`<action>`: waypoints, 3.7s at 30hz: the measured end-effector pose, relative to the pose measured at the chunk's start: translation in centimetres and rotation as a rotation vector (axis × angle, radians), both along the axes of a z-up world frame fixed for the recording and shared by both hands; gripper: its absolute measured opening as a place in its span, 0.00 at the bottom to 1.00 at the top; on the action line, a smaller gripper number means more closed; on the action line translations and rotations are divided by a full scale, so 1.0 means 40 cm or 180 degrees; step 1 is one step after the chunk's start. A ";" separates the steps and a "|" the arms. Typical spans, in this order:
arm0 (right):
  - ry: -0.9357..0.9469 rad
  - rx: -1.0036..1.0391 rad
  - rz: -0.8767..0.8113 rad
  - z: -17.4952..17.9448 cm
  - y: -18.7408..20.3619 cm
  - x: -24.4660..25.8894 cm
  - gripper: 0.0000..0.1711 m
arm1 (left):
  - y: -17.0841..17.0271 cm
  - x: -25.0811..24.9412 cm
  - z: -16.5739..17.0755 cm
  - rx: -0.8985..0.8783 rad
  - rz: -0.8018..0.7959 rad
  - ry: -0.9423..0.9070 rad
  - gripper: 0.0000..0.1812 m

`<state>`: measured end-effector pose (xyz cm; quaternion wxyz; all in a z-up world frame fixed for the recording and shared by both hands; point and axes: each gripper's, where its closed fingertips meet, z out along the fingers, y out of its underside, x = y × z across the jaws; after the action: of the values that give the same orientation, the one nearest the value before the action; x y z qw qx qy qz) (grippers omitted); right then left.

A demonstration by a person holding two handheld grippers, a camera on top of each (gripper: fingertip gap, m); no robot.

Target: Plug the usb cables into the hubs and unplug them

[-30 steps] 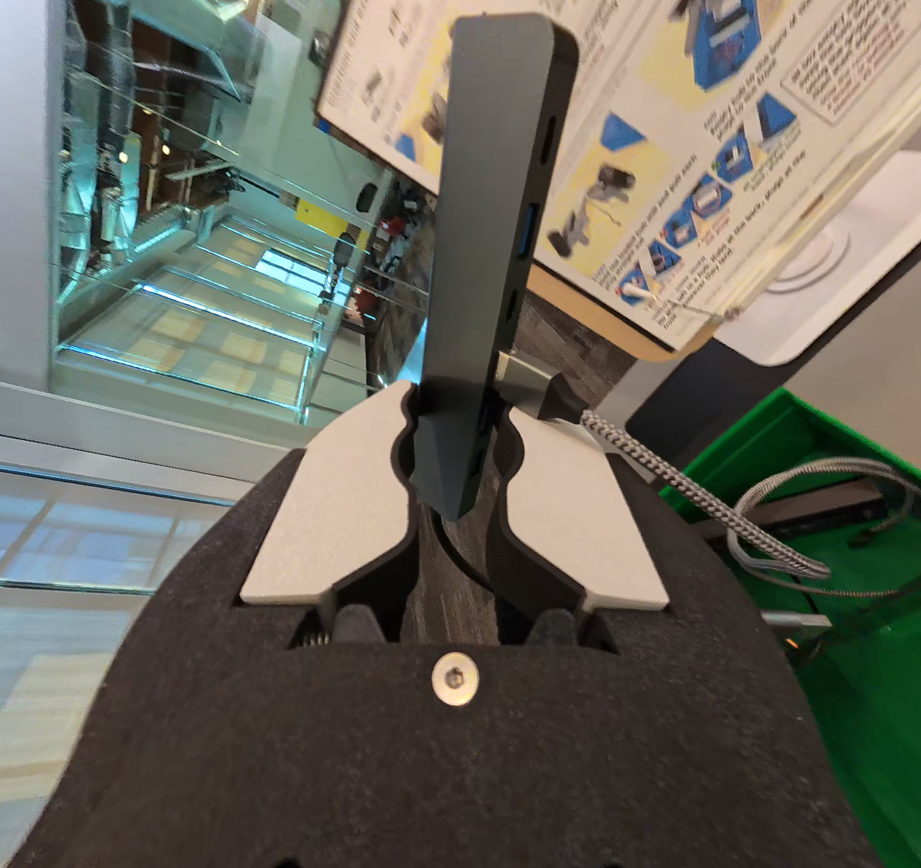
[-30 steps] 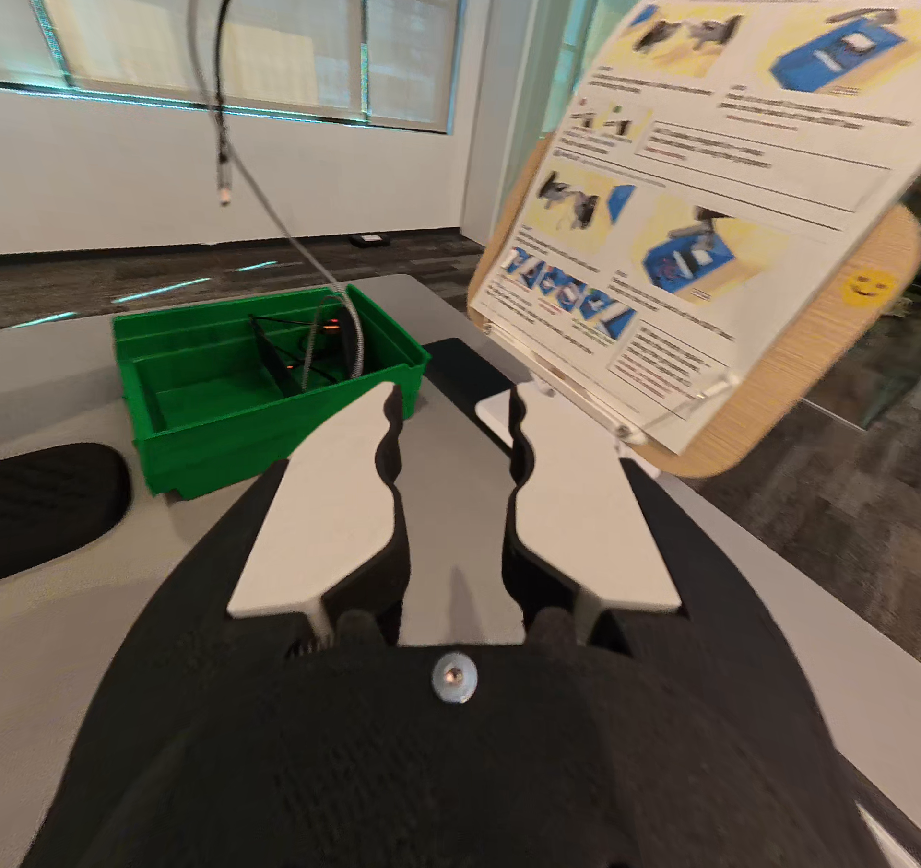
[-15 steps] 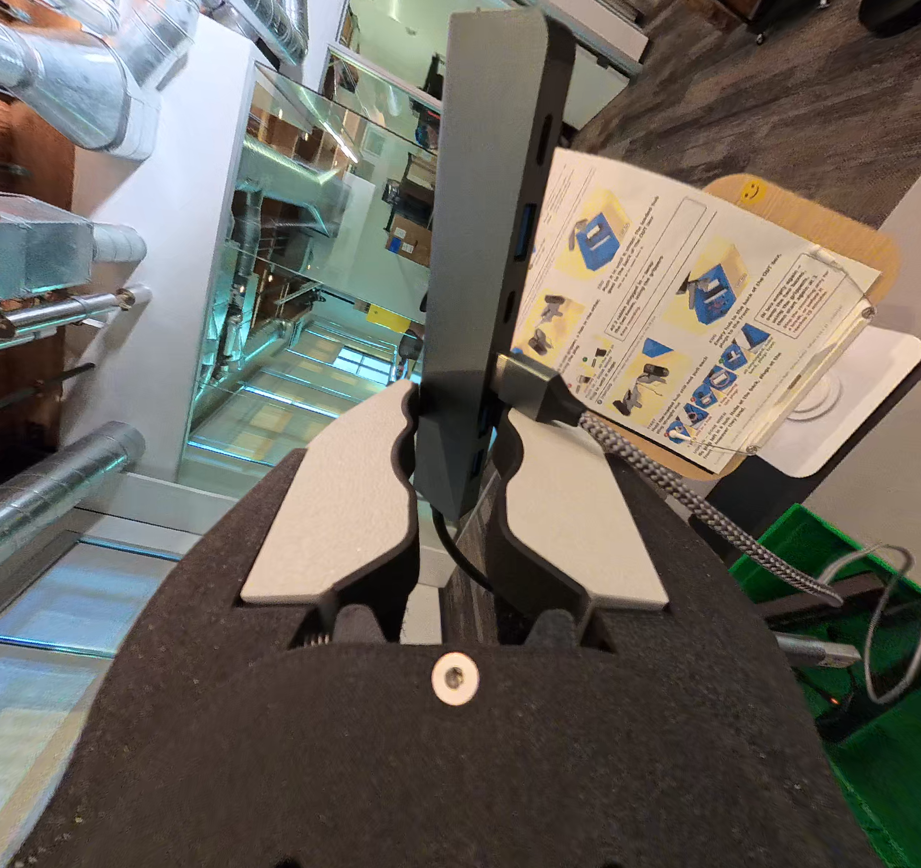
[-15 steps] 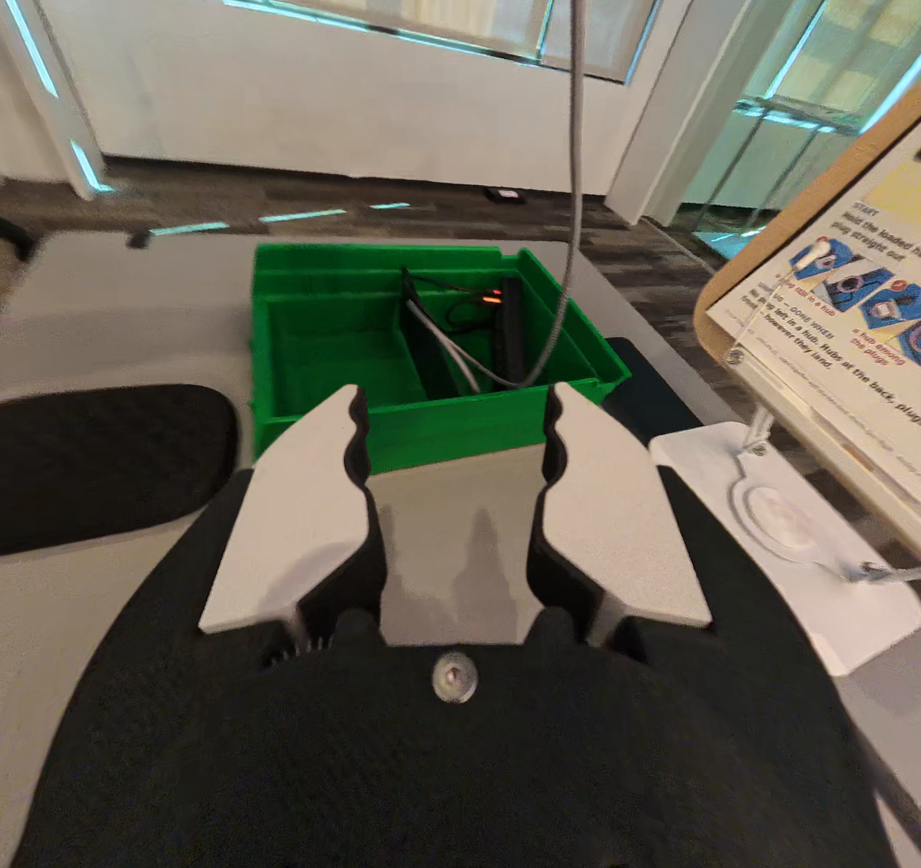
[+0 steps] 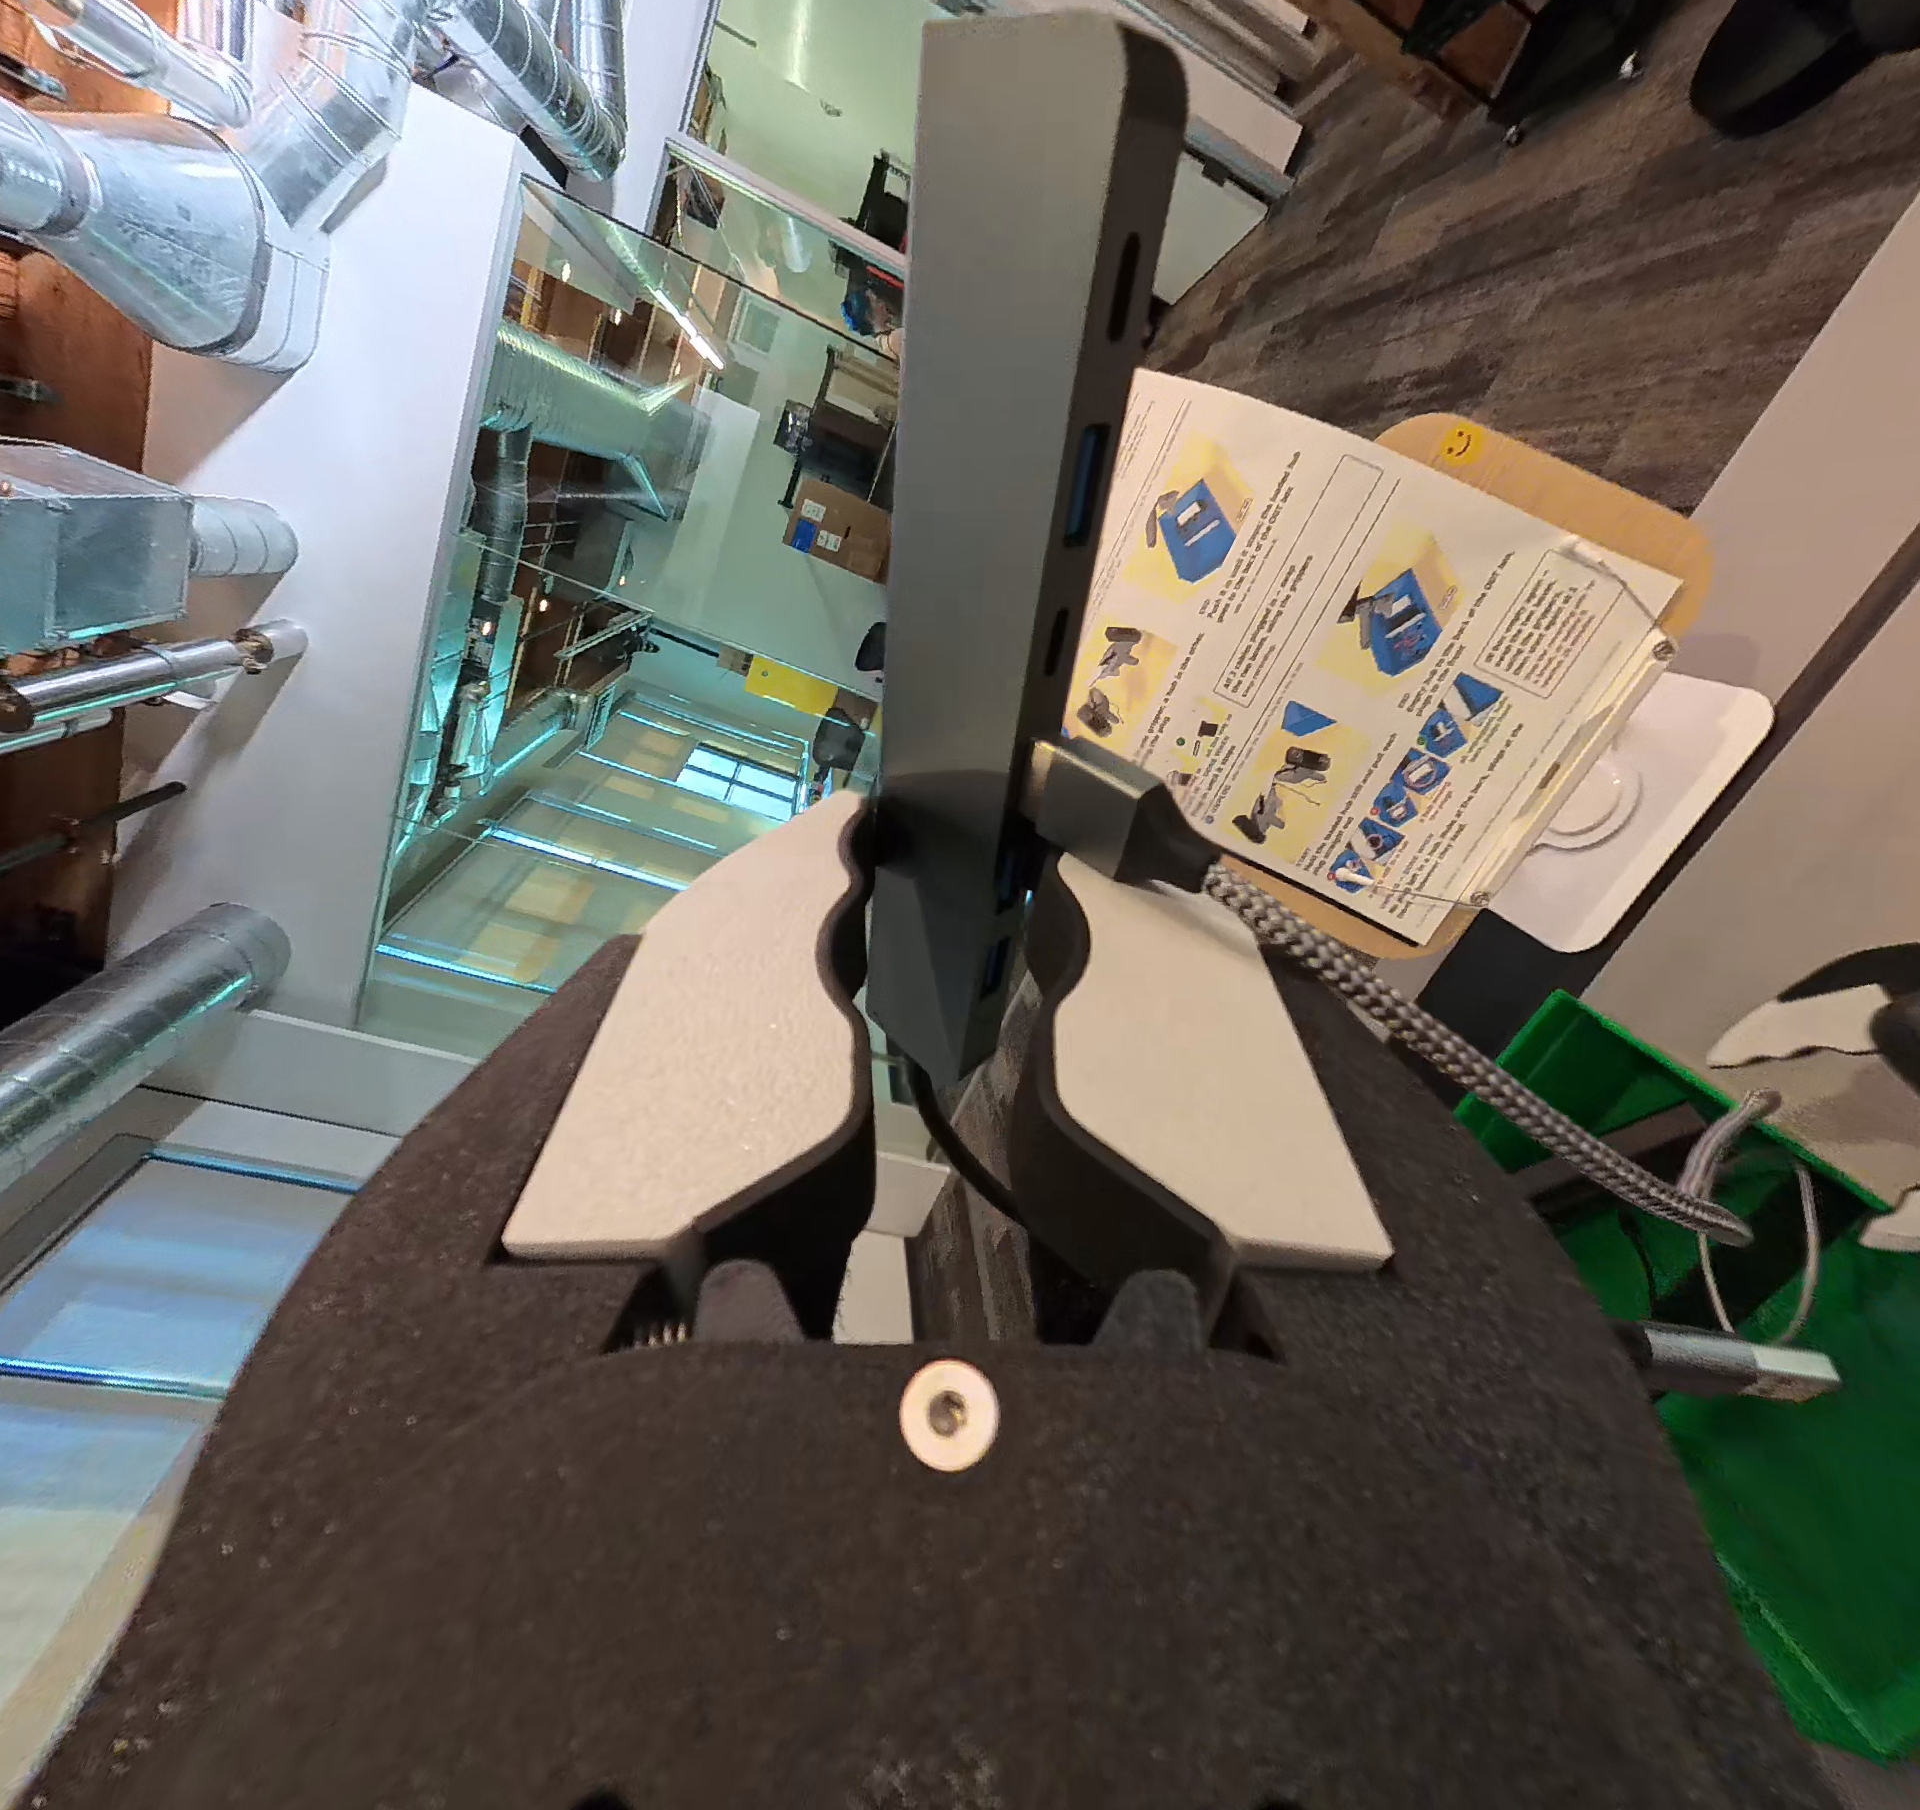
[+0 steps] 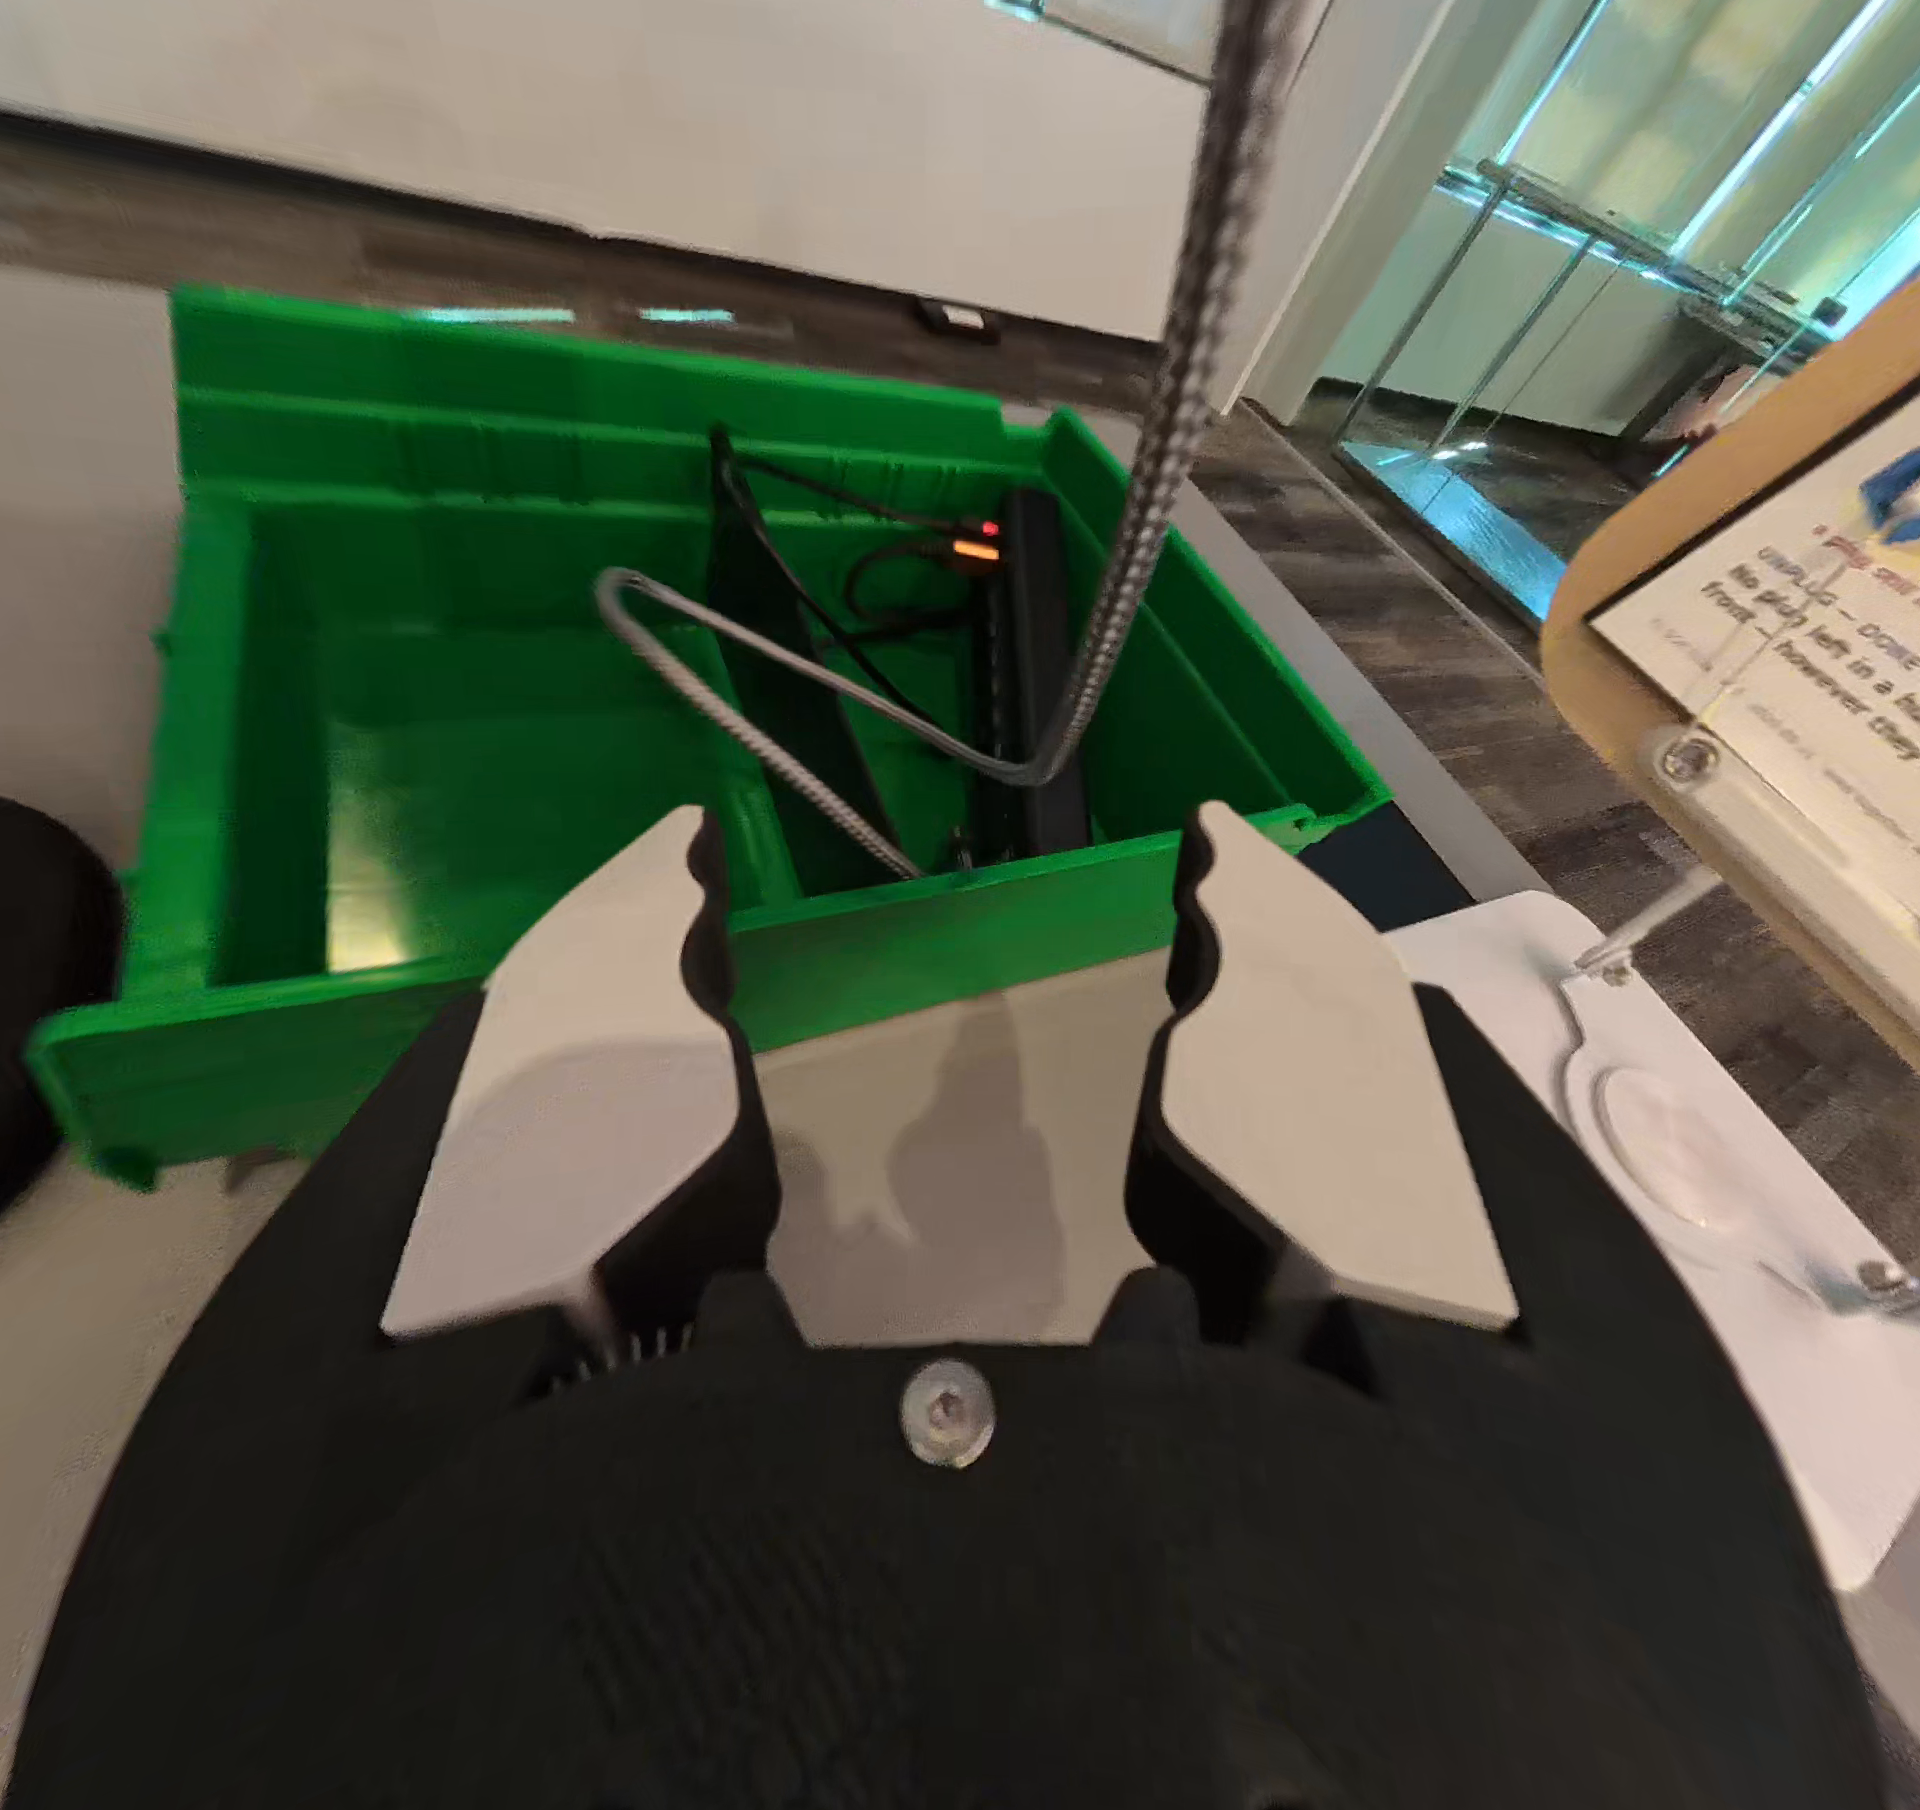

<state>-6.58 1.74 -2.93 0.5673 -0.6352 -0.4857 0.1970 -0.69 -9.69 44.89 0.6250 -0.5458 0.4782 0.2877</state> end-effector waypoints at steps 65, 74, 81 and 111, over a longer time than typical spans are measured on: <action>0.2851 -0.2252 0.1215 0.482 -0.130 0.400 0.35 | 0.234 0.083 -0.727 -0.0105 0.0216 0.0090 0.10; 0.2839 -0.3071 0.1117 0.358 -0.045 0.373 0.11 | 0.291 0.148 -0.839 0.0708 0.0245 0.0738 0.08; 0.2924 -0.3387 0.1179 0.304 0.003 0.402 0.07 | 0.287 0.151 -0.933 -0.0088 -0.0247 -0.0050 0.21; 0.3277 -0.3618 0.1443 0.336 -0.020 0.353 0.07 | 0.228 0.125 -0.879 -0.0913 -0.1851 -0.1510 0.24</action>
<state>7.54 0.93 10.52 0.2558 -0.5422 -0.1053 0.7934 4.31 -0.57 9.73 0.6909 -0.5207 0.4905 -0.1048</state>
